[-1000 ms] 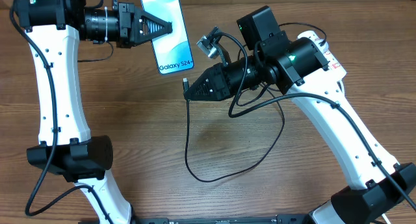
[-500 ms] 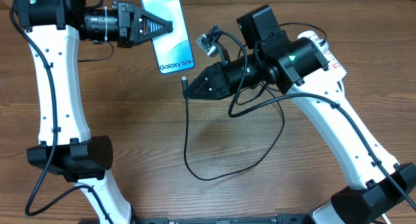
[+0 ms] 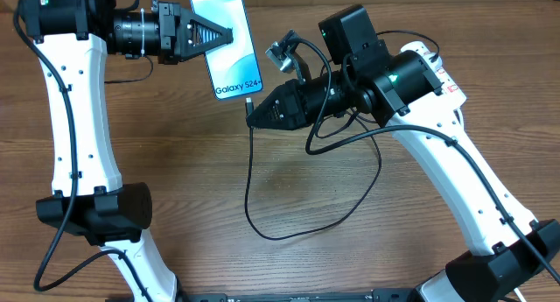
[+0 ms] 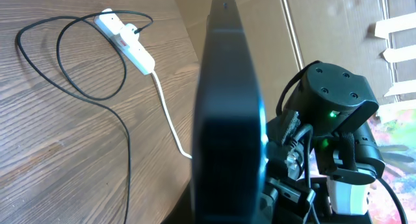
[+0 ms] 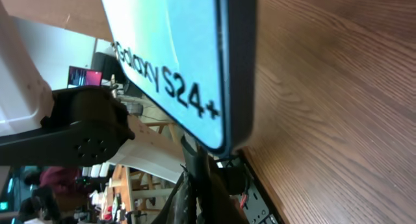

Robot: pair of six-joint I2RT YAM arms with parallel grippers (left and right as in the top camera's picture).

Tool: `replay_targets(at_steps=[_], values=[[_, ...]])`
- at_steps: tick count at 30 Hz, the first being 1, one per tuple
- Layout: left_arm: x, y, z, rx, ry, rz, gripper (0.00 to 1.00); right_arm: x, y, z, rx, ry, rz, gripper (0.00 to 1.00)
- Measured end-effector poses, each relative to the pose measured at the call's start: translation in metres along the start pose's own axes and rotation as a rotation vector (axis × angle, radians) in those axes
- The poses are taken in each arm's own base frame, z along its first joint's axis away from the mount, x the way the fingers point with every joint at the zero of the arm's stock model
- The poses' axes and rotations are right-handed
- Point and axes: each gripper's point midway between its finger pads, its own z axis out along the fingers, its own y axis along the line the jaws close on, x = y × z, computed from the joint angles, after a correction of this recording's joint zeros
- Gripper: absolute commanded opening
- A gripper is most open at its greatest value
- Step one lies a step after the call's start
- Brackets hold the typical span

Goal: Plug charger to phone and switch on socket

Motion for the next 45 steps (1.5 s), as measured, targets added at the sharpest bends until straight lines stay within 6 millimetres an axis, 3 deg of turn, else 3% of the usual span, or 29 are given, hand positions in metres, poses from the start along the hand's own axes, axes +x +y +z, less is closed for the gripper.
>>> replay_targets(at_steps=[12,45], values=[[0.0028,-0.0034,0.0067,0.008,0.017,0.005,0.04,0.0003,0.0076,0.009,-0.007,0.004,-0.019,0.04],[0.0028,-0.0032,0.0067,0.007,0.017,0.005,0.04,0.0001,0.0059,0.0068,-0.006,0.003,-0.003,0.04]])
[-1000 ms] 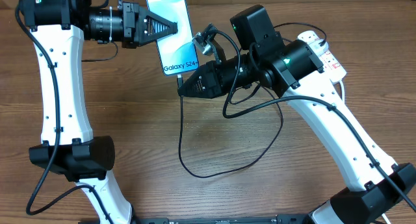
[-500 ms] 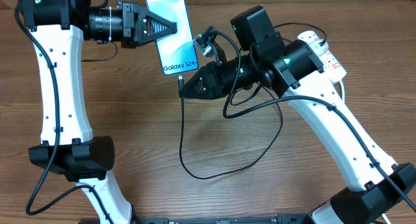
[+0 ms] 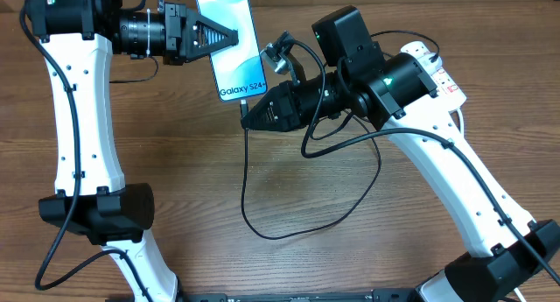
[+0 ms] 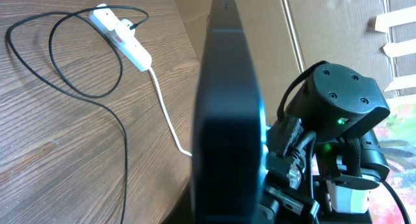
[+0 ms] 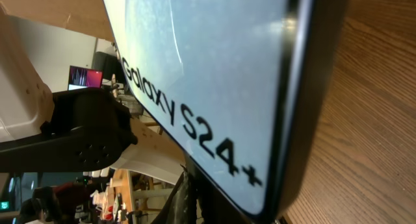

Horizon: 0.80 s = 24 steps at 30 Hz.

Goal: Plug charger to phone and switch on socket

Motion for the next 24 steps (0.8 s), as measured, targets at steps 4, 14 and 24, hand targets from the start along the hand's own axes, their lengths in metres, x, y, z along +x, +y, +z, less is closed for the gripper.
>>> replay_targets(at_steps=[4,14,24], values=[[0.0,0.0001,0.0,0.0,0.0,0.0,0.04,-0.0005,-0.0008,-0.0009,0.001,-0.002,0.002,0.04],[0.0,0.0001,0.0,0.0,0.0,0.0,0.04,-0.0029,-0.0053,-0.006,0.008,-0.013,0.016,0.04],[-0.0005,0.0001,0.0,0.0,-0.001,0.004,0.04,0.0049,0.0012,-0.006,-0.034,0.02,0.011,0.04]])
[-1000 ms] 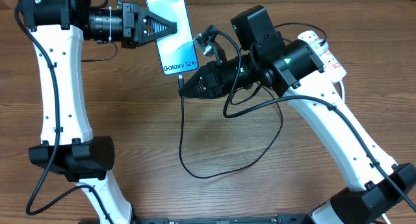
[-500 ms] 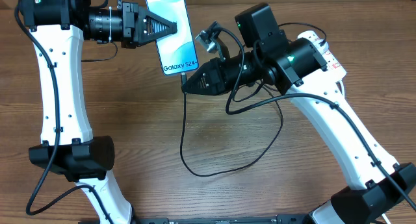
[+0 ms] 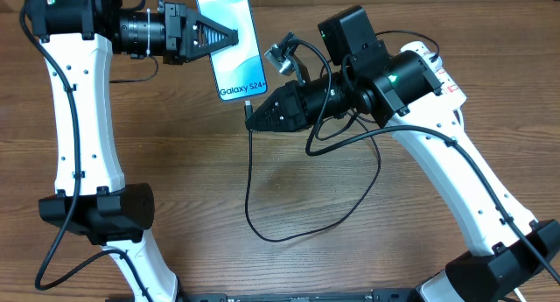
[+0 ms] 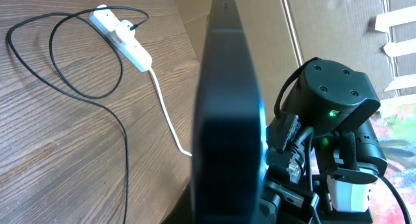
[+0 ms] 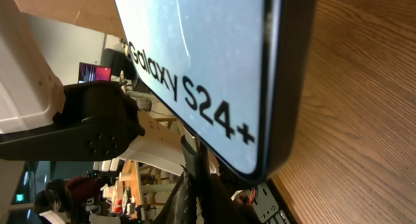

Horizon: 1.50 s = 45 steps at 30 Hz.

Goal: Plug charger to phone and switch on socket

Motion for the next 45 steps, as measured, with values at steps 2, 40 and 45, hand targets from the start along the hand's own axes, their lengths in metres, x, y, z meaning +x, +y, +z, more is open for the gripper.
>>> replay_targets(at_steps=[2,40,45], values=[[0.0,0.0,0.0,0.0,0.0,0.0,0.04,-0.0002,0.0002,-0.0001,-0.001,-0.001,-0.004,0.04],[0.0005,-0.0001,0.0,0.0,0.001,-0.026,0.04,-0.0045,0.001,-0.0001,-0.002,-0.015,-0.035,0.04],[0.0004,-0.0001,0.0,0.0,0.001,-0.026,0.04,-0.005,0.0013,-0.0002,-0.003,-0.016,-0.038,0.04]])
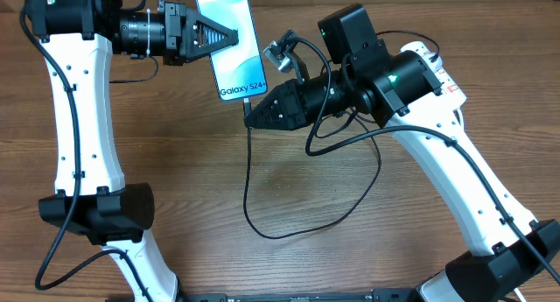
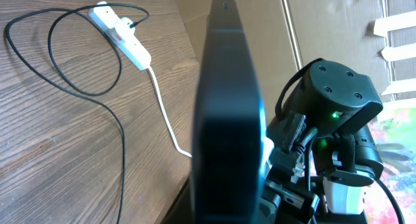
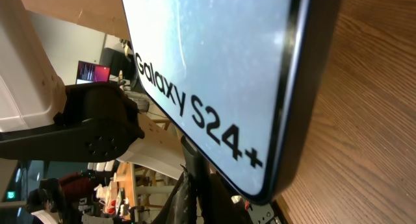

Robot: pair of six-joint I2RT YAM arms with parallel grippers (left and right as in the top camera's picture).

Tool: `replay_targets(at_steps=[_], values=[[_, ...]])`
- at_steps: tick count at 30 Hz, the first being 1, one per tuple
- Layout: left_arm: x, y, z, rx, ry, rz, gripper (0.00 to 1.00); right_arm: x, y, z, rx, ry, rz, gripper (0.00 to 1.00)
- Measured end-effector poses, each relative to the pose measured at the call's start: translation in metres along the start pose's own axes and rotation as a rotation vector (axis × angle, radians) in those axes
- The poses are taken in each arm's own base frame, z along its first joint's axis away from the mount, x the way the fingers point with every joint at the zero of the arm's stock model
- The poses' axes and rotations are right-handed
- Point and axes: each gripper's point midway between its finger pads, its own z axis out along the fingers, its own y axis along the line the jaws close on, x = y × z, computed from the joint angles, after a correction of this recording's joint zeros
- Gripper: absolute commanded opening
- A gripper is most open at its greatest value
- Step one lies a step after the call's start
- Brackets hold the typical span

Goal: Plug charger to phone and switch on socket

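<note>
The phone [image 1: 236, 66], its screen lit and reading "Galaxy S24+", is held up off the table at the back, and my left gripper [image 1: 229, 35] is shut on it from the left. In the left wrist view the phone [image 2: 227, 120] shows edge-on. My right gripper [image 1: 248, 116] is shut on the charger plug [image 1: 248, 101], whose tip sits just under the phone's bottom edge. Whether it is seated cannot be told. The right wrist view has the phone's screen [image 3: 214, 74] close above the plug [image 3: 195, 178]. The white power strip [image 2: 123, 36] lies far back on the table.
The black charger cable [image 1: 247, 188] hangs from the plug, loops over the middle of the wooden table [image 1: 175, 179] and runs back right under the right arm [image 1: 394, 74]. A white cord [image 2: 166, 113] leads from the power strip.
My right gripper with the plug has shifted slightly left, closer under the phone's bottom edge. The phone looms larger in the right wrist view. The left gripper and phone have not moved.
My left gripper held the phone up while the right held the plug below its bottom corner. Then the phone stood a little higher and to the right, the plug close under it. The right gripper then stood slightly back, and now sits close again.
</note>
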Motion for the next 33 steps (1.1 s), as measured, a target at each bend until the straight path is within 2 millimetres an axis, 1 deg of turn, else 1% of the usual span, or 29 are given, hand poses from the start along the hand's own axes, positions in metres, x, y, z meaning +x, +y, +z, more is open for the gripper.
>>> replay_targets(at_steps=[21,33], values=[[0.001,-0.0012,0.0022,0.003,0.006,0.002,0.04,-0.0013,0.0001,-0.0002,0.0,-0.004,-0.006,0.04],[0.0005,-0.0011,0.0022,0.003,0.005,0.005,0.04,-0.0052,0.0009,-0.0001,-0.003,-0.017,-0.028,0.04]])
